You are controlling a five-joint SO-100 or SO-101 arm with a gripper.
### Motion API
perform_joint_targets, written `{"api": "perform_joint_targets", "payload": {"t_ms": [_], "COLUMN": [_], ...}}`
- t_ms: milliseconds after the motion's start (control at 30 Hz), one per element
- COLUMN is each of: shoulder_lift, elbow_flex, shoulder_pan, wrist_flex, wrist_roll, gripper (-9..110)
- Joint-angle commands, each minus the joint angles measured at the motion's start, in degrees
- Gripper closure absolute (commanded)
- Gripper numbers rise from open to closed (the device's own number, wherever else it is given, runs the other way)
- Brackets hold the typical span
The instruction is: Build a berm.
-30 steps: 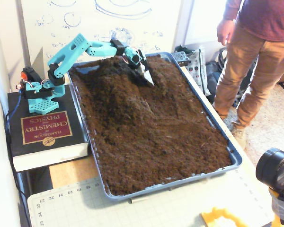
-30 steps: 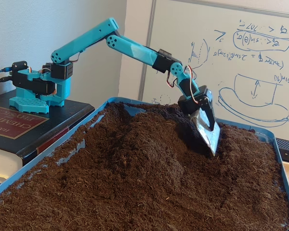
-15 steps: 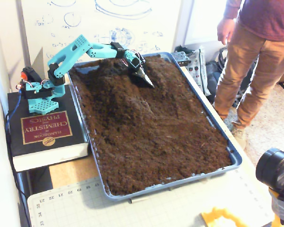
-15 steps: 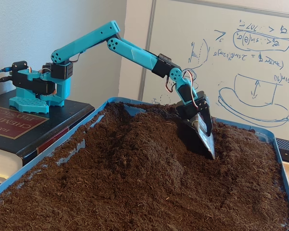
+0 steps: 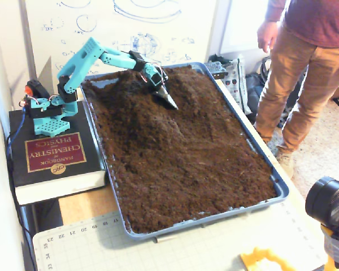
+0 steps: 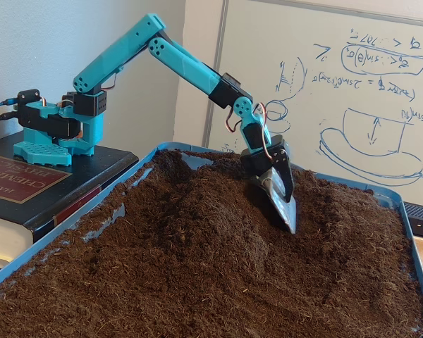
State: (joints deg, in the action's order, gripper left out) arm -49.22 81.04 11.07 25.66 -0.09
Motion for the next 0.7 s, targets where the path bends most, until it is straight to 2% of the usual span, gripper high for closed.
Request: {"api": "perform_joint_targets", "payload": {"t_ms": [0,367,667], "shoulder_lift": [-8.0,-18.28,-26.54], "elbow_flex": [4.57,15.03,12.13], "shoulder_pan": [-1.76,-1.49,-1.67], "wrist_flex": [-0.09,-0.09,-0.18], "wrist_roll": [-0.7,-0.44,1.32], "gripper": [101,101,101]}}
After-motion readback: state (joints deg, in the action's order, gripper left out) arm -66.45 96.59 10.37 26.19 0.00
